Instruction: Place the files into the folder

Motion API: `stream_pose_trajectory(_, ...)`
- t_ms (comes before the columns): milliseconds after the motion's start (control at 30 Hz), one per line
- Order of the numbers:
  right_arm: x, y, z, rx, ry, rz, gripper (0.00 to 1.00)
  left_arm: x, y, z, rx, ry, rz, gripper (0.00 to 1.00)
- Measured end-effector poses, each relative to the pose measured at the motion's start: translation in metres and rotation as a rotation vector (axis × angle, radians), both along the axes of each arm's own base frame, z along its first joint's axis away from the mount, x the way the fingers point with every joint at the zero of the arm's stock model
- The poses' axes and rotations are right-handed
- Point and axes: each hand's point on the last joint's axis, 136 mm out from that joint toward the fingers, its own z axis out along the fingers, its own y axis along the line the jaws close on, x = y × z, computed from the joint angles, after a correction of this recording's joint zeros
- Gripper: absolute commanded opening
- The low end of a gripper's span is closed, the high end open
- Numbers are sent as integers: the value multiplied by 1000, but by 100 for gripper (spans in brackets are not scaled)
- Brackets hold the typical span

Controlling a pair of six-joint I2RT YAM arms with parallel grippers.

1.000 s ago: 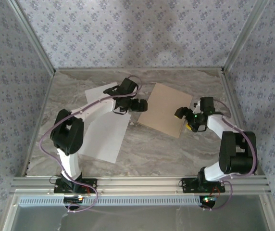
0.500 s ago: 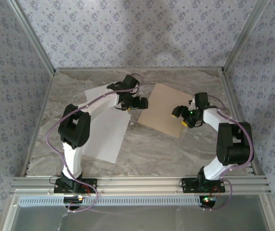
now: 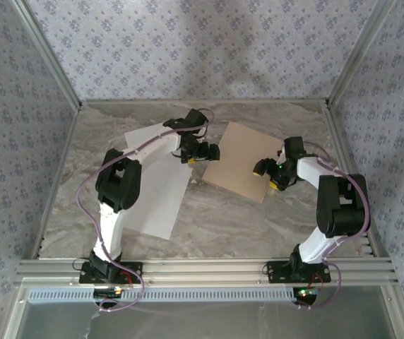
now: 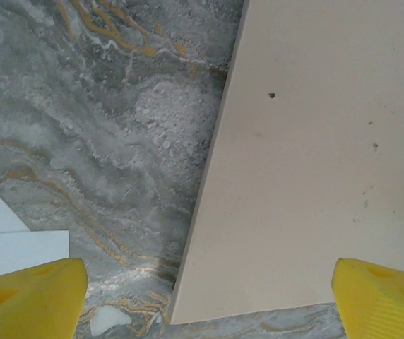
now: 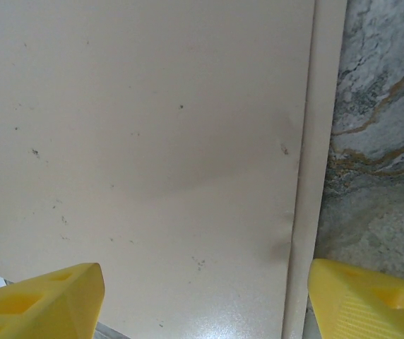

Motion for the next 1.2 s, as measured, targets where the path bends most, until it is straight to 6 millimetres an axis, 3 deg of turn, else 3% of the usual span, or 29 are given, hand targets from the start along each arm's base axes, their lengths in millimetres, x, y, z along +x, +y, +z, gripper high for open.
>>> stream_pose_trajectory(500, 4, 4, -1, 7, 1, 18, 78, 3, -15, -11, -2, 27, -22, 90)
stream_pose_trajectory(1200, 9, 10, -4, 43, 10, 37, 79, -9, -31, -40, -17, 116, -62, 90)
